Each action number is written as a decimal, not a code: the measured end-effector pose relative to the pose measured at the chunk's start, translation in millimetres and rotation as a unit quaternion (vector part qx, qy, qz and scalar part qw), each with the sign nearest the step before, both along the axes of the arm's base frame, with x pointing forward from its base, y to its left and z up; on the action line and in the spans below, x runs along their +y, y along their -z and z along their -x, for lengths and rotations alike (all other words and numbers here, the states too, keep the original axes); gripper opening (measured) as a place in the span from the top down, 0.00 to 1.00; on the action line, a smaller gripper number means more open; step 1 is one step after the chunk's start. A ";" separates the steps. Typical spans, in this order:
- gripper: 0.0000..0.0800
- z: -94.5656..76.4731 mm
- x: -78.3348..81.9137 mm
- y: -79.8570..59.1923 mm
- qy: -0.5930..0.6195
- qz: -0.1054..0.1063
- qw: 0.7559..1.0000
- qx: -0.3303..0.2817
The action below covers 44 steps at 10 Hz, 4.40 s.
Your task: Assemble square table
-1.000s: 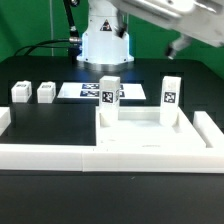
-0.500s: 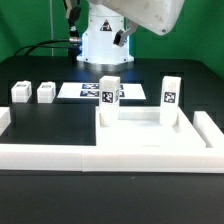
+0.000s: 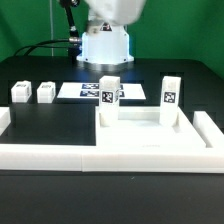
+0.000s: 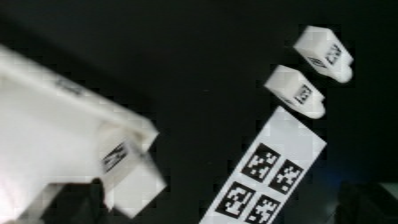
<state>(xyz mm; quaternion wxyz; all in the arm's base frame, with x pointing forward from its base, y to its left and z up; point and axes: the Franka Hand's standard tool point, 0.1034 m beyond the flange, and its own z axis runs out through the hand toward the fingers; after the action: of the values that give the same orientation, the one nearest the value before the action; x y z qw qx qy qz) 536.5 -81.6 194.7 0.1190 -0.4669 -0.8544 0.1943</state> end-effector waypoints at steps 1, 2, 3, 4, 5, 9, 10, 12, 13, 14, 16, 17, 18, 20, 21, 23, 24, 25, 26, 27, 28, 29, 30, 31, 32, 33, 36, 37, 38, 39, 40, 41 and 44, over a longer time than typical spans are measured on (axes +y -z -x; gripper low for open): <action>0.19 10.2 -15.1 -0.8 0.036 0.013 0.999 -0.001; 0.19 19.3 -30.1 1.9 0.109 0.040 0.993 -0.006; 0.19 25.2 -35.3 7.5 0.159 0.066 0.985 -0.001; 0.19 24.3 -31.0 13.2 0.183 0.079 0.980 0.005; 0.19 22.4 -30.0 13.0 0.209 0.091 0.974 -0.003; 0.19 23.6 -30.7 15.0 0.327 0.146 0.933 -0.034; 0.19 32.6 -42.6 24.6 0.387 0.163 0.905 -0.062; 0.19 62.0 -62.9 41.1 0.501 0.209 0.835 -0.089; 0.19 73.4 -66.8 51.9 0.565 0.234 0.786 -0.089; 0.19 77.5 -69.0 62.2 0.615 0.238 0.748 -0.074; 0.19 76.2 -63.9 68.5 0.668 0.237 0.702 -0.067; 0.19 75.9 -62.0 69.1 0.681 0.245 0.687 -0.069; 0.19 75.9 -61.1 69.6 0.701 0.258 0.661 -0.073; 0.19 90.3 -66.6 86.9 0.764 0.307 0.563 -0.074; 0.19 106.8 -69.8 104.6 0.792 0.345 0.502 -0.055; 0.19 119.2 -60.0 124.6 0.815 0.372 0.443 -0.031; 0.19 113.9 -59.6 125.1 0.820 0.358 0.445 -0.032; 0.19 115.3 -58.5 124.8 0.817 0.363 0.448 -0.028; 0.19 115.1 -57.5 125.7 0.816 0.362 0.451 -0.028; 0.19 118.6 -56.4 125.7 0.811 0.368 0.455 -0.020; 0.19 133.6 -54.0 124.4 0.786 0.414 0.459 0.030; 0.19 136.2 -53.4 133.3 0.765 0.440 0.467 0.057; 0.19 139.6 -50.4 137.2 0.752 0.450 0.476 0.070; 0.19 144.9 -45.9 136.3 0.741 0.463 0.480 0.082; 0.19 144.9 -44.7 138.0 0.732 0.472 0.483 0.092; 0.19 142.6 -44.2 139.4 0.732 0.468 0.488 0.089; 0.19 145.7 -49.1 143.3 0.723 0.459 0.509 0.088; 0.19 145.3 -57.6 140.8 0.722 0.452 0.516 0.089; 0.19 146.2 -60.7 145.3 0.726 0.448 0.515 0.085; 0.19 147.4 -61.3 148.2 0.724 0.446 0.518 0.086; 0.19 148.2 -64.0 151.5 0.725 0.444 0.519 0.086; 0.19 150.6 -65.6 157.0 0.725 0.445 0.518 0.086; 0.19 169.7 -51.5 176.2 0.721 0.445 0.524 0.085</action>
Offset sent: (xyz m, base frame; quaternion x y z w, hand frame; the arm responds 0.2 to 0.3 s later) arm -0.0014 -0.0062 -0.0154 0.0850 0.0068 0.2071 0.9746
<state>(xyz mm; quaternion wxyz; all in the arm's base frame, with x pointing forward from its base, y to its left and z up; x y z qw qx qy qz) 366.9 -133.1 18.5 0.0674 -0.8970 -0.0143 0.4365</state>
